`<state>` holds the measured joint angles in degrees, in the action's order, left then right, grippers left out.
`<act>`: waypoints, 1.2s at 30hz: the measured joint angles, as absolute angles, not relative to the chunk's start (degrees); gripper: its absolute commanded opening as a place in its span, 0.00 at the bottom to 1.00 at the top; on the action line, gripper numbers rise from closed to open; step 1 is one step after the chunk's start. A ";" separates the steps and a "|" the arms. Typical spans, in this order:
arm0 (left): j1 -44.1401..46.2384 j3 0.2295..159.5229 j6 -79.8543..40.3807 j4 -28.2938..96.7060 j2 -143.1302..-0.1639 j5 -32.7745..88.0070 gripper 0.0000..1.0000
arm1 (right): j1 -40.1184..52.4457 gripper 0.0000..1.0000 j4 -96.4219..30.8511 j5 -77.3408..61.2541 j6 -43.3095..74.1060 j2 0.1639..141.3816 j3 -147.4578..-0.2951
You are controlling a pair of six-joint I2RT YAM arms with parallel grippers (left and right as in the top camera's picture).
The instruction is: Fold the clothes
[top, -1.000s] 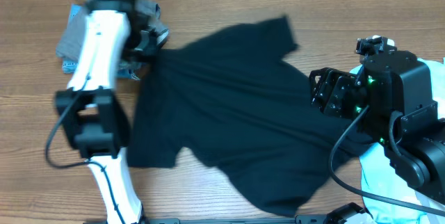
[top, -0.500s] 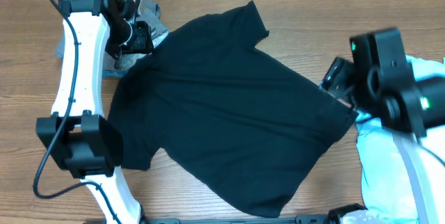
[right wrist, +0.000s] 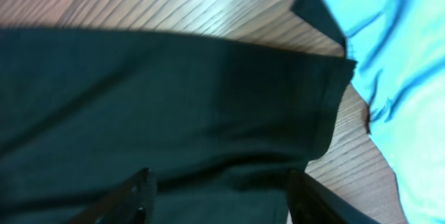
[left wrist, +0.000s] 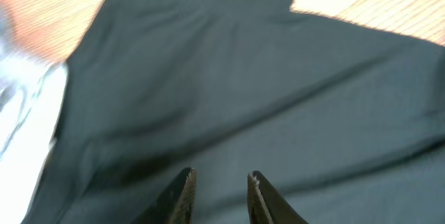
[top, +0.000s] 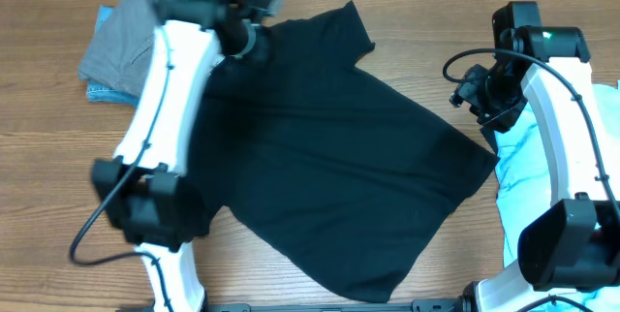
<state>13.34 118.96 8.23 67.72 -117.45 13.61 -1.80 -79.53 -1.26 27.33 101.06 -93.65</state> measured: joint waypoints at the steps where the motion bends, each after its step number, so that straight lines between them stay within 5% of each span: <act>1: 14.63 119.02 8.43 65.91 -118.76 13.76 0.23 | -1.85 0.66 -79.59 -2.15 26.39 100.75 -93.65; 7: 20.47 119.20 11.20 55.09 -132.20 14.41 0.04 | -1.85 0.72 -80.95 -4.99 22.68 92.86 -93.62; 15: 22.35 118.98 12.47 48.97 -141.80 13.93 0.04 | -1.85 0.76 -84.12 -5.78 20.97 77.73 -93.71; 22: 20.78 119.79 10.74 45.80 -142.69 4.69 0.04 | -1.85 0.76 -84.47 -5.02 20.71 79.81 -92.68; 27: 16.14 120.86 4.47 45.17 -143.37 -2.22 0.04 | -1.85 0.76 -79.22 -4.89 21.82 81.19 -86.15; 32: 6.87 123.28 1.08 49.10 -143.81 2.96 0.05 | -1.85 0.74 -69.17 -4.86 23.99 83.15 -76.75; 36: 2.07 127.33 -0.19 52.07 -144.03 8.25 0.17 | -1.83 0.69 -60.47 -5.32 25.21 86.04 -70.74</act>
<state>2.07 127.33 -0.19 52.07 -144.03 8.25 -1.83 -60.47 -5.32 25.21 86.04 -70.74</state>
